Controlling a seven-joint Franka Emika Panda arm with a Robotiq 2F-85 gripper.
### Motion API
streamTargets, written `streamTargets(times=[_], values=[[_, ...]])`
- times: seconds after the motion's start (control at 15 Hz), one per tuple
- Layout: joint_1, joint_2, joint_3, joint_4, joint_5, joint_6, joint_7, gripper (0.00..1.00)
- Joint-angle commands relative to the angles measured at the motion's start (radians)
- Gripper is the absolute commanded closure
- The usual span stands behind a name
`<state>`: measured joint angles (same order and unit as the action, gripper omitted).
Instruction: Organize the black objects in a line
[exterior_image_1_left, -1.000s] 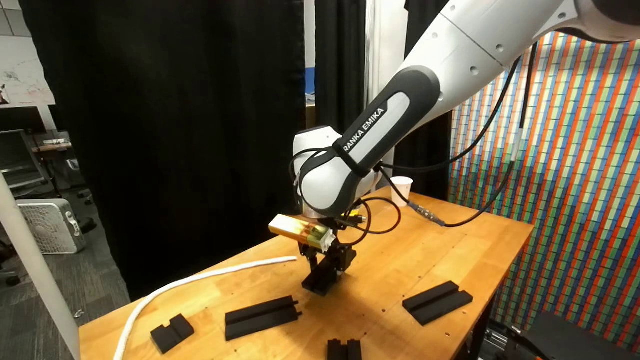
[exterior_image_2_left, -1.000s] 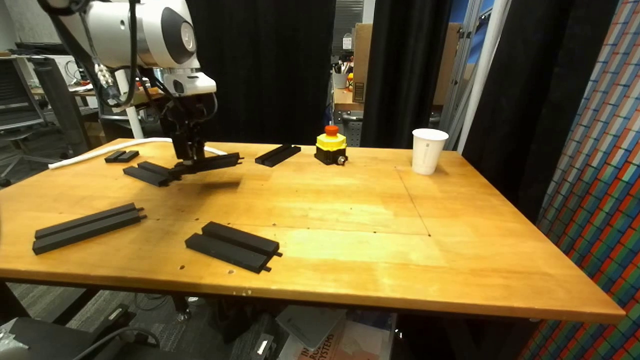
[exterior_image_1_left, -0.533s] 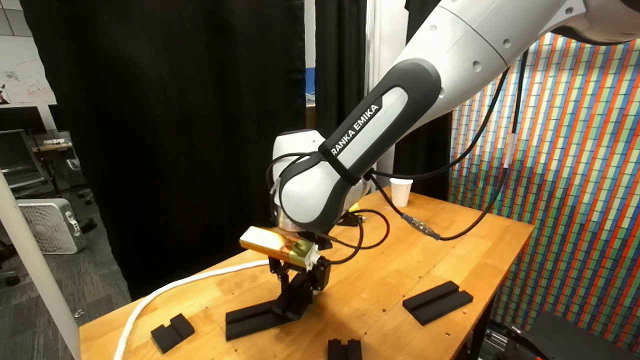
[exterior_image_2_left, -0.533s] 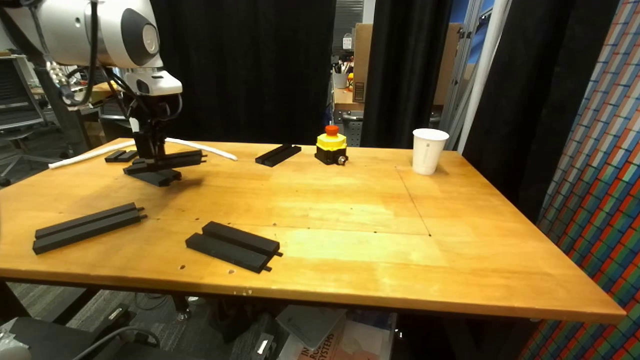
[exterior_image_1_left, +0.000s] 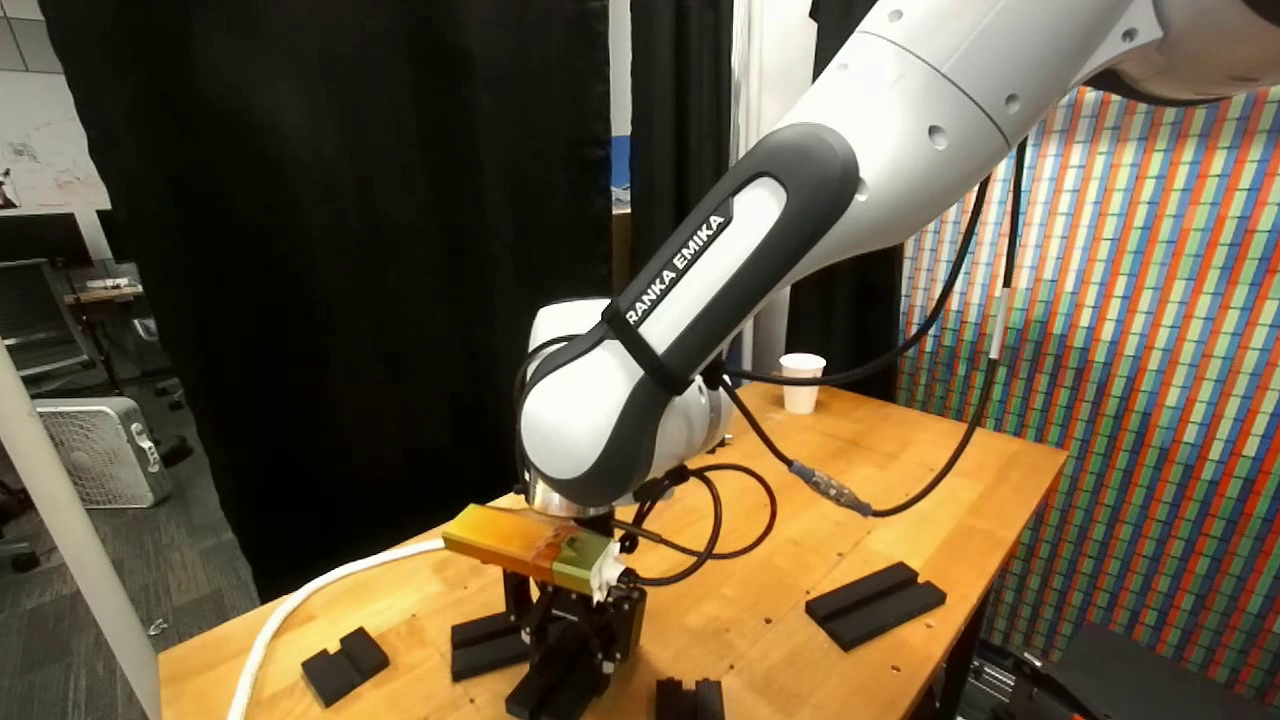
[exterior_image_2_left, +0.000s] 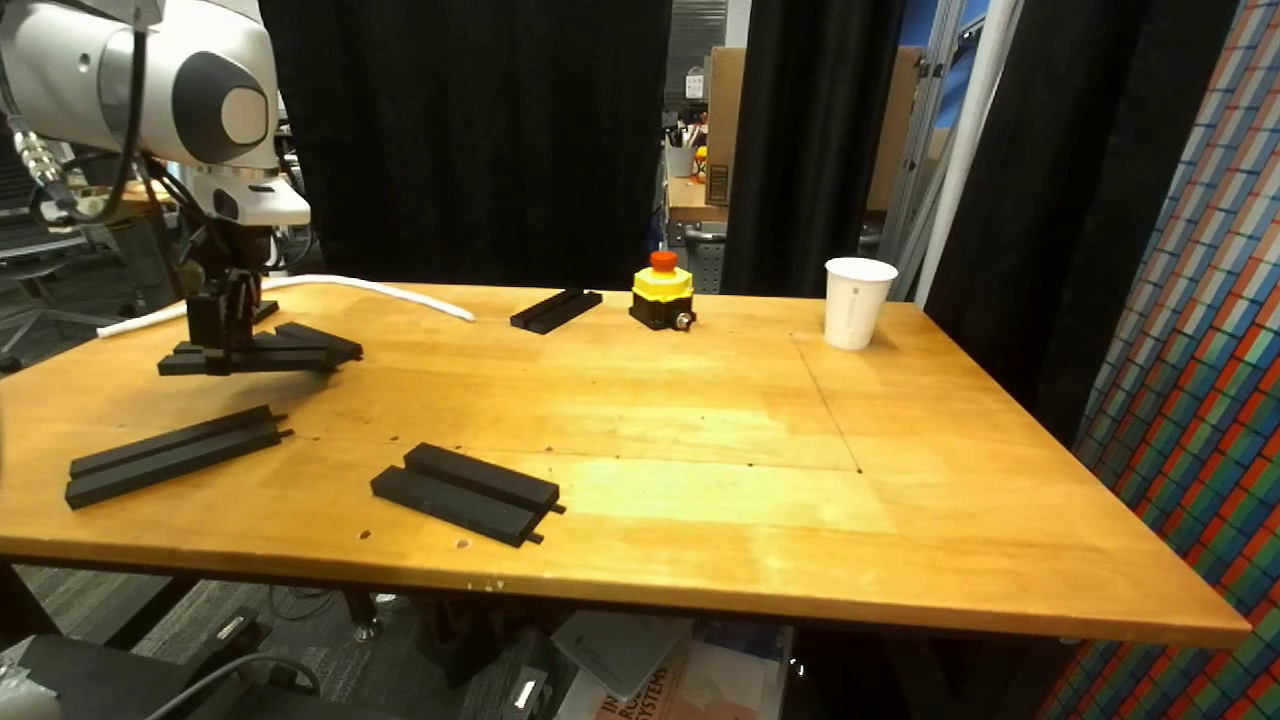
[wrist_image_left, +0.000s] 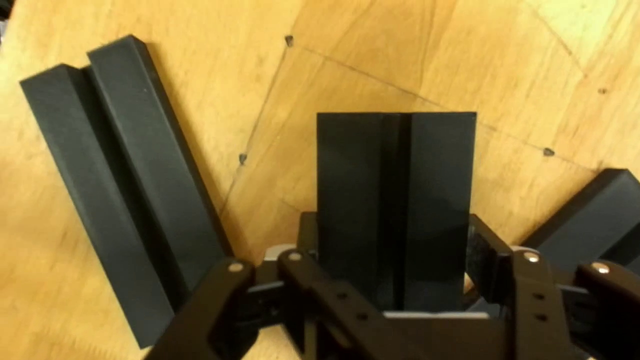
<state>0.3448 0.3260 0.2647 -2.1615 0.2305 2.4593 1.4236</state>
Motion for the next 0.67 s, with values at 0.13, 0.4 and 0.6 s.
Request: streamTargets(times=[0.13, 0.4, 0.6], values=[[0.033, -0.037, -0.02, -0.077, -0.01, 0.017, 0.066, 0.55], [0.028, -0.008, -0.033, -0.091, -0.025, 0.039, 0.059, 0.55], [0.028, 0.011, -0.044, -0.075, -0.042, 0.061, 0.047, 0.55]])
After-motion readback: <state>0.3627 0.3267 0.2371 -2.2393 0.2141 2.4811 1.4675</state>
